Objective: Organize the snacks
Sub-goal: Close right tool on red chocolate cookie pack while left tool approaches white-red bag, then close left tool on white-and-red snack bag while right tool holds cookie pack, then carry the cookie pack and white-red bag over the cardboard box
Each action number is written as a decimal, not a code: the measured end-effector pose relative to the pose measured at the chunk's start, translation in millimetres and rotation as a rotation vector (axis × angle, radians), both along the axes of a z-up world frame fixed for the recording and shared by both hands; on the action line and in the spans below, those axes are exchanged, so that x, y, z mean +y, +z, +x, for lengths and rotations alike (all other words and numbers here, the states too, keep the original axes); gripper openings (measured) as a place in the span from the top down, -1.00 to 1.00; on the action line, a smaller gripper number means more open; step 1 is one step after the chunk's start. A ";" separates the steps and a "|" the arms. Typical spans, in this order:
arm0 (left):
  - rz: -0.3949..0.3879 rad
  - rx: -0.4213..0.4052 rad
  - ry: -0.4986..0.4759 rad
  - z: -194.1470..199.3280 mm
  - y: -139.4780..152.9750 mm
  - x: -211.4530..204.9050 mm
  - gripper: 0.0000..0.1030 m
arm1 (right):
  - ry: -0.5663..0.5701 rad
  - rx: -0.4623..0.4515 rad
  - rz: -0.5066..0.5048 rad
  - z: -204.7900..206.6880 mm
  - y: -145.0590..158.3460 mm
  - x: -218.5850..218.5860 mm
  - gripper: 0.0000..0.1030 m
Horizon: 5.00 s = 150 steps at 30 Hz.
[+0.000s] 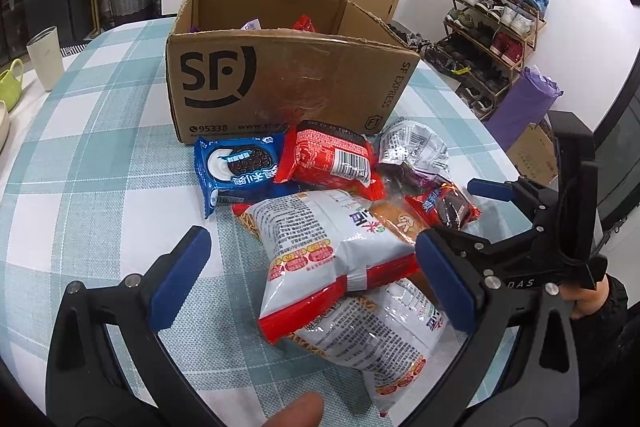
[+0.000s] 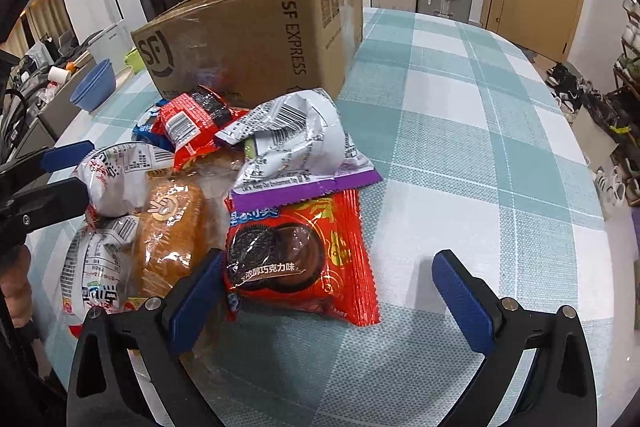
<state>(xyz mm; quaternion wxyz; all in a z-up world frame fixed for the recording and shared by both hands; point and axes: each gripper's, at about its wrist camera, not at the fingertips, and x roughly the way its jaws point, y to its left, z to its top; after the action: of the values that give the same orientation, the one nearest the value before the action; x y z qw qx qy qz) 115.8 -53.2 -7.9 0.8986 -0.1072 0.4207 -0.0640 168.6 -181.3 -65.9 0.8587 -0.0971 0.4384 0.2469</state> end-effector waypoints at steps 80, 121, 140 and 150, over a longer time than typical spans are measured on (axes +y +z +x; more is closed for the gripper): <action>-0.081 -0.076 0.045 -19.8 11.5 6.9 0.05 | 0.090 -0.234 0.150 -50.6 72.7 -17.8 0.05; -0.046 -0.249 0.094 -23.6 99.6 51.7 0.05 | 0.135 -0.305 0.239 -7.8 116.4 31.0 0.05; -0.052 -0.279 0.084 34.5 124.6 48.6 0.05 | 0.124 -0.283 0.231 46.1 127.6 53.8 0.05; -0.050 -0.279 0.087 52.7 131.8 50.2 0.05 | 0.135 -0.281 0.230 63.3 129.5 63.7 0.05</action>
<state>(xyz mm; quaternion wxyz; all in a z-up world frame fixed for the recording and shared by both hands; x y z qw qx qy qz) 168.5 -3.0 124.0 0.9473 -0.1377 0.2848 -0.0497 231.8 -117.5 63.6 0.8984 -0.0611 0.2757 0.3364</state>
